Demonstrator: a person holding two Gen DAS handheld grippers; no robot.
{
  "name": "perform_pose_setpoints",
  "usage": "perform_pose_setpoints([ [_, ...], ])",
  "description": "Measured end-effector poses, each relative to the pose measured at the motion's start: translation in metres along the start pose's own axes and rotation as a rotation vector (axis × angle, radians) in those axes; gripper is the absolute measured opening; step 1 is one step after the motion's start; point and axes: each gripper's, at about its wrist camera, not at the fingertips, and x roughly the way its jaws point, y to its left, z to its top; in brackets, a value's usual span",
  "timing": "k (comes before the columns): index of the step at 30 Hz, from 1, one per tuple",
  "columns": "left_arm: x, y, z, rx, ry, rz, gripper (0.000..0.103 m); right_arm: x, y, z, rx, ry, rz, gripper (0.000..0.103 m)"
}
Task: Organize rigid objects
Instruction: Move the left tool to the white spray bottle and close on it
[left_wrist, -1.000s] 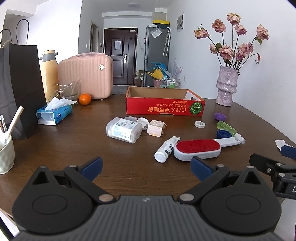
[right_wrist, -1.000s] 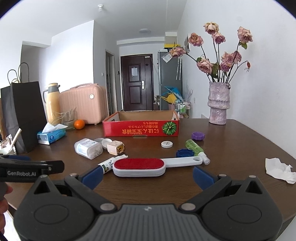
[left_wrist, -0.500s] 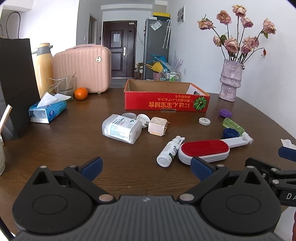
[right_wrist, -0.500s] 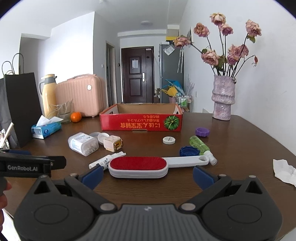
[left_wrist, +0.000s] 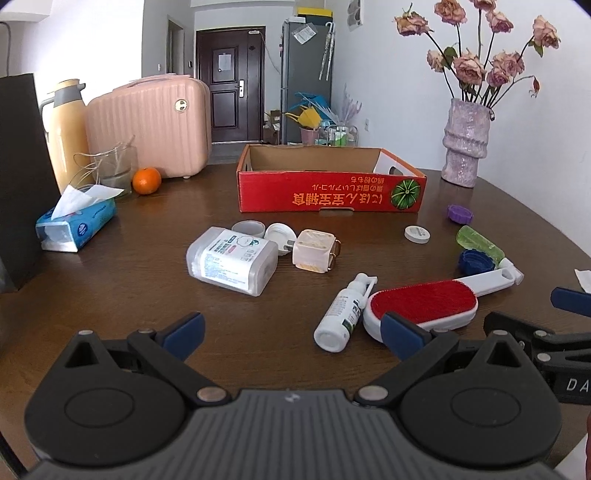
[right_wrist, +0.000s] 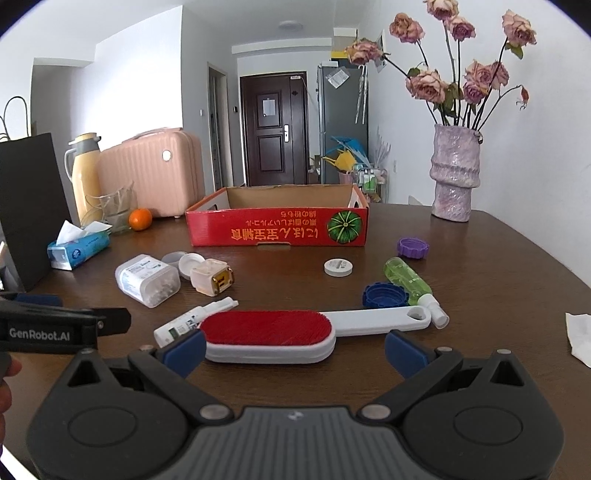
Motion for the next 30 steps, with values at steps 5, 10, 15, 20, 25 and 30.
perform_pose_setpoints([
  [5,0.015,-0.002,0.007,0.015,0.018,-0.002,0.103,0.015,-0.004,0.005,-0.002,0.009,-0.005,0.103],
  [10,0.034,-0.004,0.013,0.031,0.047,0.002,0.103,0.029,-0.011,0.01,0.002,0.019,-0.008,0.103],
  [15,0.053,-0.007,0.019,0.058,0.074,0.007,0.103,0.044,-0.017,0.016,0.005,0.028,-0.023,0.103],
  [20,0.072,-0.012,0.022,0.1,0.108,0.005,0.103,0.061,-0.024,0.024,0.006,0.033,-0.026,0.103],
  [25,0.085,-0.015,0.026,0.121,0.123,-0.003,0.101,0.076,-0.027,0.033,-0.009,0.024,-0.016,0.103],
  [30,0.098,-0.011,0.026,0.107,0.143,-0.02,0.098,0.091,-0.026,0.04,-0.006,0.018,0.012,0.103],
])
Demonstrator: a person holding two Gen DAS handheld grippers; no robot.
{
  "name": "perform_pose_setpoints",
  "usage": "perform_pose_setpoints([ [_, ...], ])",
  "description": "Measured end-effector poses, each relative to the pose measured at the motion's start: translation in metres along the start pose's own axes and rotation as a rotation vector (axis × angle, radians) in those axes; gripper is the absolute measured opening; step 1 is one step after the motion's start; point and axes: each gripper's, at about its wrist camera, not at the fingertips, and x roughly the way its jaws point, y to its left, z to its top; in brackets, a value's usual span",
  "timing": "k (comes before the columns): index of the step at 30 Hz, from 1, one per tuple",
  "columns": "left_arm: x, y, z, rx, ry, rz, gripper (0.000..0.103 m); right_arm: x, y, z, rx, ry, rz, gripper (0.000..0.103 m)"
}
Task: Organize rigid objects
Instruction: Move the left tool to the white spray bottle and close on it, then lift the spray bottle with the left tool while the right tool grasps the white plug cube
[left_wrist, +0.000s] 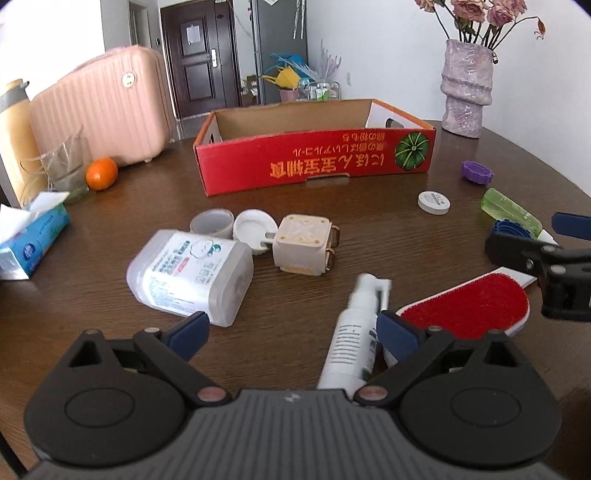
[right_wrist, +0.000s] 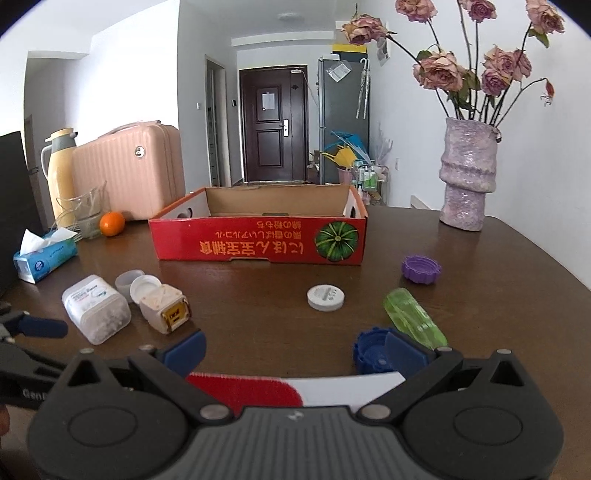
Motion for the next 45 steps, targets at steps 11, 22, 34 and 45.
perform_pose_setpoints([
  [11,0.017,0.004,-0.005,-0.014,0.045,-0.026,0.076,0.011,0.0,-0.008,0.019,-0.005,0.03,0.103],
  [22,0.008,-0.001,-0.009,-0.024,0.01,-0.082,0.028,0.018,0.007,-0.014,-0.016,0.014,0.034,0.103],
  [34,-0.011,0.02,-0.004,-0.097,-0.053,-0.085,0.028,0.021,0.019,-0.007,-0.011,-0.004,0.014,0.103],
  [45,-0.047,0.057,0.011,-0.151,-0.164,-0.064,0.028,0.029,0.066,0.018,-0.104,-0.007,0.082,0.103],
])
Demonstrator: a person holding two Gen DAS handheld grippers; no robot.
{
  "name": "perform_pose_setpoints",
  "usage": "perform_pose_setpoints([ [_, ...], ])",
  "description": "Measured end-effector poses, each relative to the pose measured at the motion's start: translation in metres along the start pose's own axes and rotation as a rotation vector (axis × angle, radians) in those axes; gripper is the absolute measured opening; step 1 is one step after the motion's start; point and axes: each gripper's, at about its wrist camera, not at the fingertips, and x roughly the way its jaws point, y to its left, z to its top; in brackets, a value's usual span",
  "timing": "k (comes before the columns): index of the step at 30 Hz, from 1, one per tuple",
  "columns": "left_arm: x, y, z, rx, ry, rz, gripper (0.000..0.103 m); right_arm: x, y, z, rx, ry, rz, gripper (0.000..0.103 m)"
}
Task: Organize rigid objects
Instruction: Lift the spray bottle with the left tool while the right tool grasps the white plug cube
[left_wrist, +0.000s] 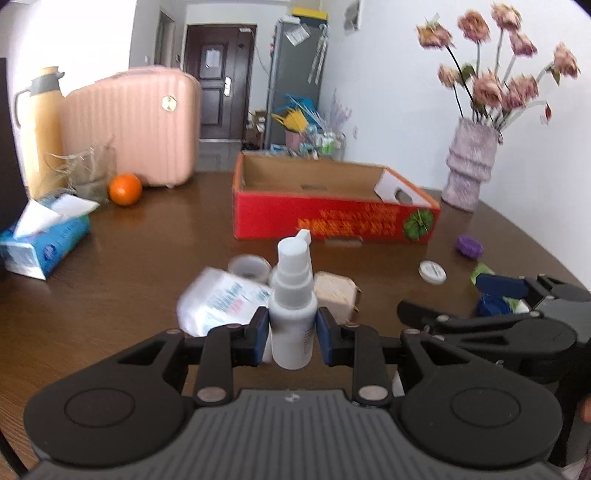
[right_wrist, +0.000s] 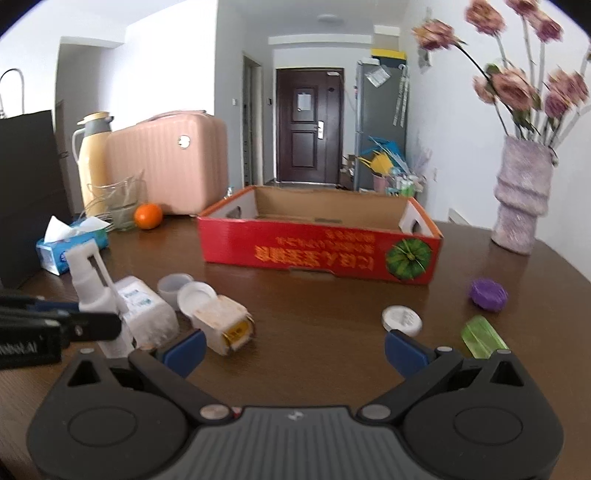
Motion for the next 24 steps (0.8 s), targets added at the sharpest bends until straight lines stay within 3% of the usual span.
perform_pose_setpoints([
  [9,-0.008,0.034,0.028,-0.051,-0.073,0.068,0.028,0.041,0.029,0.025,-0.078,0.09,0.002,0.103],
  [18,0.021,0.063,0.032,-0.111,-0.047,0.115,0.028,0.082,0.043,0.029,-0.093,0.184,0.018,0.102],
  [24,0.027,0.079,0.028,-0.137,-0.041,0.138,0.028,0.099,0.047,0.028,-0.101,0.225,0.005,0.096],
])
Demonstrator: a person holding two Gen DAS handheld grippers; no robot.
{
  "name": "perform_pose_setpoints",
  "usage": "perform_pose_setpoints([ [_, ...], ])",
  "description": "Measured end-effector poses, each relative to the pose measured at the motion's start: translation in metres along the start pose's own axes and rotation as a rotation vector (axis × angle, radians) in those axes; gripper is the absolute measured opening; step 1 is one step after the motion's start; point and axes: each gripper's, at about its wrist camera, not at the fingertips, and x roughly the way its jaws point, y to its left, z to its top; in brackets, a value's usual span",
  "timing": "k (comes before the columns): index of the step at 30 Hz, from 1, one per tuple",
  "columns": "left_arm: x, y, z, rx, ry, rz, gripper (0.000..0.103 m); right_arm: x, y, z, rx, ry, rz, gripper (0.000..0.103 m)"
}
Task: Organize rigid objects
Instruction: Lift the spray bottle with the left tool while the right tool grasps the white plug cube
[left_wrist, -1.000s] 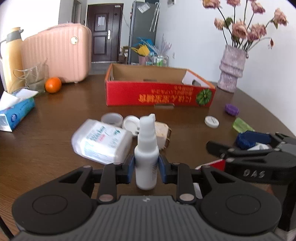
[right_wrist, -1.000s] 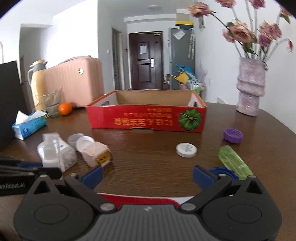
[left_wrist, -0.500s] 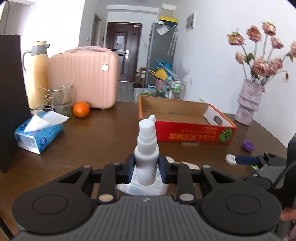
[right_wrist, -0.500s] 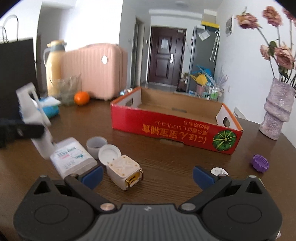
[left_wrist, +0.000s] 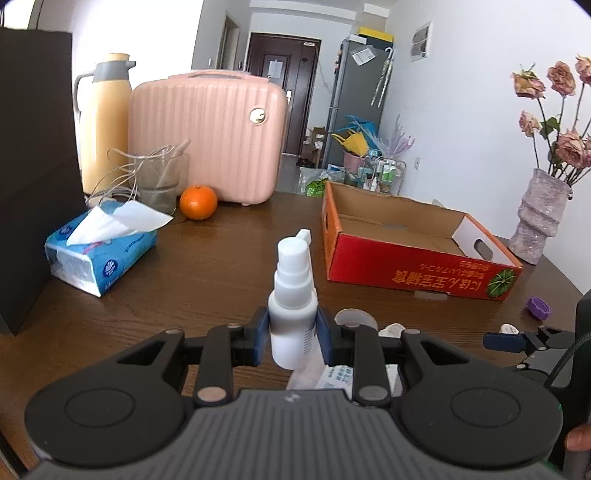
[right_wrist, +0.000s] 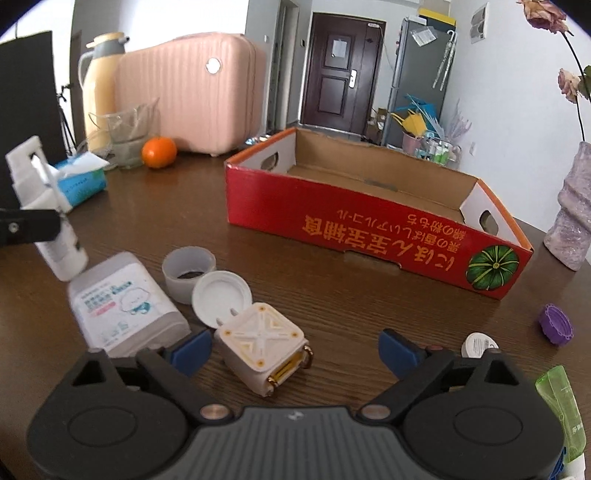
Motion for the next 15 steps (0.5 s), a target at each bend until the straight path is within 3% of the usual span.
perform_pose_setpoints([
  [6,0.002,0.001,-0.001,-0.004,0.005,-0.003,0.028,0.005,0.004,0.001,-0.012,0.011,0.025,0.084],
  [11,0.0,-0.002,-0.002,0.002,0.003,-0.01,0.028,0.009,0.008,-0.001,-0.027,0.03,0.056,0.057],
  [15,-0.002,-0.003,-0.004,0.009,0.001,-0.016,0.028,0.008,0.011,-0.003,-0.036,0.011,0.04,0.057],
])
